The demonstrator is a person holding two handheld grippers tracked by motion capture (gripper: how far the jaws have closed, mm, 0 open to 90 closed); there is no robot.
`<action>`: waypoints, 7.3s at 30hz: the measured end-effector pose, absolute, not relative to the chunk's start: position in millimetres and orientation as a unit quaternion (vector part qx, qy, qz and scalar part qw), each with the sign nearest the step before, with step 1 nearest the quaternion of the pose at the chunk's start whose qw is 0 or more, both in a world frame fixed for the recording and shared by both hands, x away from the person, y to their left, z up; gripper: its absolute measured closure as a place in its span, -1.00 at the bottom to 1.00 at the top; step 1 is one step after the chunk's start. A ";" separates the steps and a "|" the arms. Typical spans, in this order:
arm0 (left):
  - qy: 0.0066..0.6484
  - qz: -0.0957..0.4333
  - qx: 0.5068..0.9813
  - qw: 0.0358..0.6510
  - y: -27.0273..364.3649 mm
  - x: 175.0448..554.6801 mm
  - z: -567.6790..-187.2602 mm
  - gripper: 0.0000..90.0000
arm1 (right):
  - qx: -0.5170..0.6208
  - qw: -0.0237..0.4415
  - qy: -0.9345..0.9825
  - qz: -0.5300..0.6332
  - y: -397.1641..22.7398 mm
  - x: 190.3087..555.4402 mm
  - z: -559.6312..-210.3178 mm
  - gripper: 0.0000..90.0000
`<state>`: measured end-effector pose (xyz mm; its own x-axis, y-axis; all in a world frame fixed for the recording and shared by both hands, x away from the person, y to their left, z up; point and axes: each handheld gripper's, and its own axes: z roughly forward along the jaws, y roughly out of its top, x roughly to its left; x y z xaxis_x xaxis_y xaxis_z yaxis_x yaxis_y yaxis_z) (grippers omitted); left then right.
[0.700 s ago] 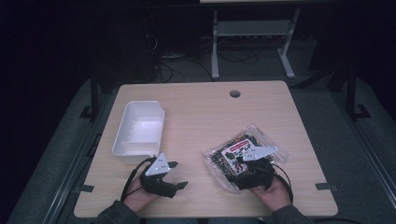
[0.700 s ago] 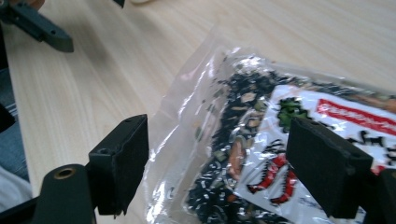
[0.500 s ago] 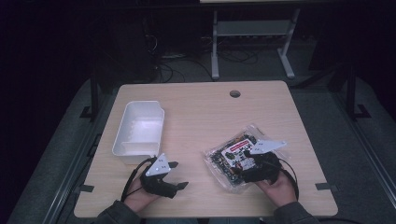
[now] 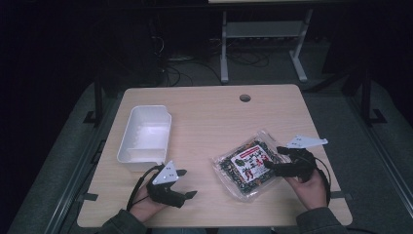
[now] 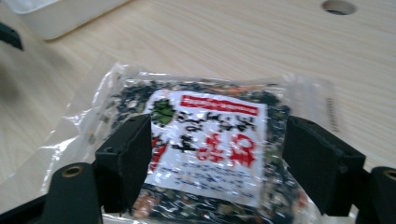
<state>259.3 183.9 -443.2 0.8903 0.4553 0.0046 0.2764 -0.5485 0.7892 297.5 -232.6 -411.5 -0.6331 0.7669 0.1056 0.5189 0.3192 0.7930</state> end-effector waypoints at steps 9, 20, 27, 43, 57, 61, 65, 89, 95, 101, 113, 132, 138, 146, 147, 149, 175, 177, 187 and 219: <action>0.206 0.104 0.875 0.426 183.4 259.2 -443.3 -0.52 | 0.450 0.163 0.771 0.419 -268.2 298.7 -410.3 -0.38; 0.205 0.102 0.876 0.424 182.3 259.0 -443.9 -0.52 | 0.511 0.165 0.740 0.406 -304.0 298.2 -421.1 -0.28; 0.205 0.104 0.876 0.424 182.4 258.6 -443.7 -0.52 | 0.545 0.148 0.728 0.388 -319.9 298.5 -435.2 -0.20; 0.203 0.103 0.878 0.422 181.5 258.1 -444.0 -0.52 | 0.582 0.086 0.714 0.379 -331.5 302.0 -457.9 0.07; 0.200 0.104 0.878 0.422 180.6 257.5 -444.3 -0.52 | 0.574 0.056 0.724 0.378 -325.3 306.1 -465.4 0.29; 0.199 0.103 0.879 0.422 180.2 257.4 -444.4 -0.52 | 0.574 0.045 0.720 0.386 -323.8 307.5 -468.4 0.39; 0.198 0.103 0.880 0.420 179.7 257.3 -444.5 -0.52 | 0.570 0.046 0.722 0.390 -320.3 308.4 -468.1 0.56; 0.194 0.105 0.877 0.426 176.4 261.6 -445.6 -0.52 | 0.429 0.031 0.758 0.491 -293.0 297.5 -401.2 0.99; 0.214 0.089 0.869 0.438 175.6 274.4 -447.0 -0.52 | 0.370 0.027 0.778 0.506 -278.2 292.6 -380.7 0.99; 0.223 0.075 0.862 0.449 174.5 279.2 -448.4 -0.52 | 0.328 0.024 0.786 0.524 -265.7 289.3 -364.1 0.99; 0.238 0.023 0.855 0.460 168.8 293.3 -457.7 -0.55 | 0.266 0.008 0.795 0.546 -243.7 289.2 -346.5 0.99; 0.248 -0.068 0.842 0.475 163.6 304.9 -463.4 -0.12 | 0.253 0.014 0.775 0.579 -224.5 300.7 -338.2 1.00; 0.233 -0.055 0.842 0.483 160.6 299.9 -457.0 0.31 | 0.268 0.026 0.758 0.594 -226.8 305.5 -338.0 1.00; 0.212 -0.032 0.853 0.477 157.2 293.2 -450.9 0.50 | 0.284 0.037 0.746 0.601 -233.9 303.4 -340.7 0.99; 0.207 -0.026 0.855 0.476 156.6 291.9 -450.3 0.50 | 0.285 0.041 0.746 0.600 -234.7 302.5 -340.7 0.98; 0.204 -0.020 0.855 0.476 155.9 290.5 -449.4 0.51 | 0.286 0.043 0.747 0.599 -235.3 301.7 -341.3 0.82; 0.194 -0.002 0.858 0.475 154.8 284.7 -446.7 0.51 | 0.323 -0.028 0.754 0.571 -208.4 298.9 -401.6 -0.18; 0.193 -0.002 0.858 0.476 155.0 284.3 -446.5 0.51 | 0.324 -0.034 0.761 0.561 -204.3 300.3 -405.6 -0.12; 0.191 0.000 0.858 0.477 154.6 283.4 -447.6 0.51 | 0.291 -0.030 0.777 0.558 -193.3 299.9 -407.5 0.34; 0.203 0.054 0.864 0.457 166.6 273.4 -442.8 -0.05 | 0.322 0.054 0.737 0.592 -214.3 282.0 -370.7 0.68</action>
<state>273.4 166.6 -442.8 0.9122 0.3992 -0.0924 0.3010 -0.4997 0.8122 282.0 -214.3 -370.7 -0.7869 0.5383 0.3019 0.4110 0.0923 0.9069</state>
